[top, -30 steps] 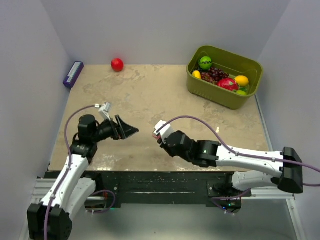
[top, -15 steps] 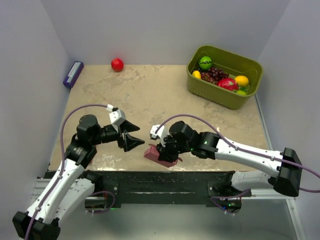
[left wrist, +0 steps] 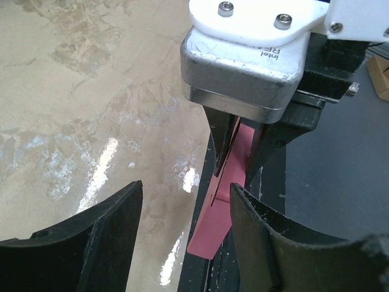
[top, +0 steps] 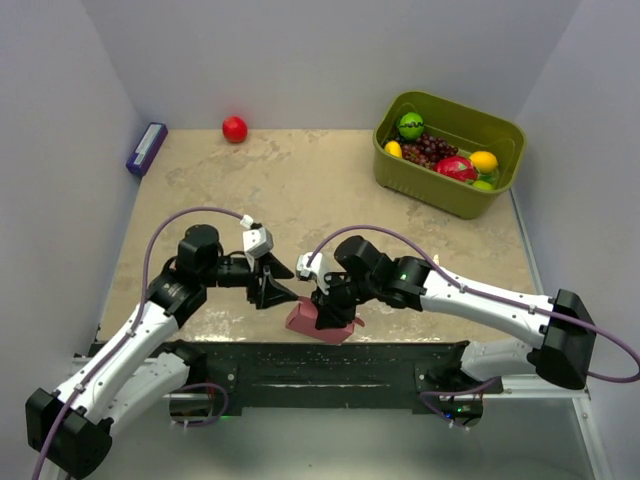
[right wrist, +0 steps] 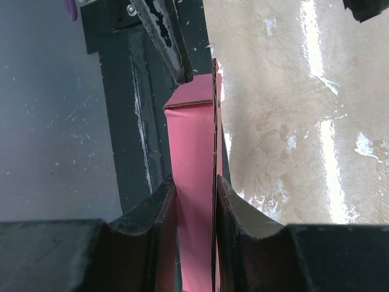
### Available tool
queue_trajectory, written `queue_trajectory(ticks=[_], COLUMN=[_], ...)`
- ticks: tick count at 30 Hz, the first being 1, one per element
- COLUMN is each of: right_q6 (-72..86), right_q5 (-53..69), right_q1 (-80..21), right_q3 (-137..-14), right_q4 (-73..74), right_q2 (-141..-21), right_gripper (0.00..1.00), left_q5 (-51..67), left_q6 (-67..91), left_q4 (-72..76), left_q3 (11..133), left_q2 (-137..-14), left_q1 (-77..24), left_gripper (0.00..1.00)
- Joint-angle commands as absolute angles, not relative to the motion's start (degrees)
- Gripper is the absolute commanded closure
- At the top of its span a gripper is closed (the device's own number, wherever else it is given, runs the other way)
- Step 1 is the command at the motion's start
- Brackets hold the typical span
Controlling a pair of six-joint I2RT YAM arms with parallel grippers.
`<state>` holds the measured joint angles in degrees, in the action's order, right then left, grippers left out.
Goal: Fold the paper box
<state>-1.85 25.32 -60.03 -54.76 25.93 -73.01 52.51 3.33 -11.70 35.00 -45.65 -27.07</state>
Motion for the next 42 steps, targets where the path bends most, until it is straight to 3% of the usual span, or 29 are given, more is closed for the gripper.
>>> queue_trajectory(ticks=[1,6,11,17,18,19,28,37,42], right_q6=[-3.1,-3.1,-3.2,-3.3,-3.3,-3.3,-3.0,6.9,12.5], right_q5=[27.8,28.1,28.2,28.0,28.0,27.8,26.7,2.9,-2.7], right_q1=[-59.5,-59.2,-59.1,-58.9,-58.8,-58.9,-58.8,-58.9,-58.9], right_q3=[-57.1,-57.1,-57.1,-57.1,-57.1,-57.1,-57.2,-57.3,-58.0], right_q4=[25.9,25.9,26.0,25.9,26.0,26.0,26.0,23.7,23.1], right_q2=[-73.0,-72.9,-73.0,-73.0,-73.0,-73.0,-73.6,-74.8,-76.7], right_gripper=[0.87,0.87,0.88,0.89,0.89,0.89,0.92,0.95,0.96], left_q5=[53.2,52.2,51.3,51.2,51.5,51.7,53.2,38.1,31.3], left_q6=[1.9,1.1,1.0,0.8,0.9,0.7,0.3,9.6,10.3], left_q4=[-10.6,-11.8,-12.0,-12.0,-12.0,-12.1,-11.9,-2.7,-3.4], left_q3=[36.4,36.9,36.9,36.9,36.9,37.0,36.7,32.5,32.4], left_q2=[-46.5,-48.1,-48.1,-47.8,-47.9,-47.9,-47.5,-42.5,-43.5], left_q1=[-28.3,-30.1,-30.9,-31.4,-31.5,-31.6,-34.1,-35.5,-36.7], left_gripper=[0.37,0.4,0.57,0.82,0.95,1.0,1.0,1.0,1.0])
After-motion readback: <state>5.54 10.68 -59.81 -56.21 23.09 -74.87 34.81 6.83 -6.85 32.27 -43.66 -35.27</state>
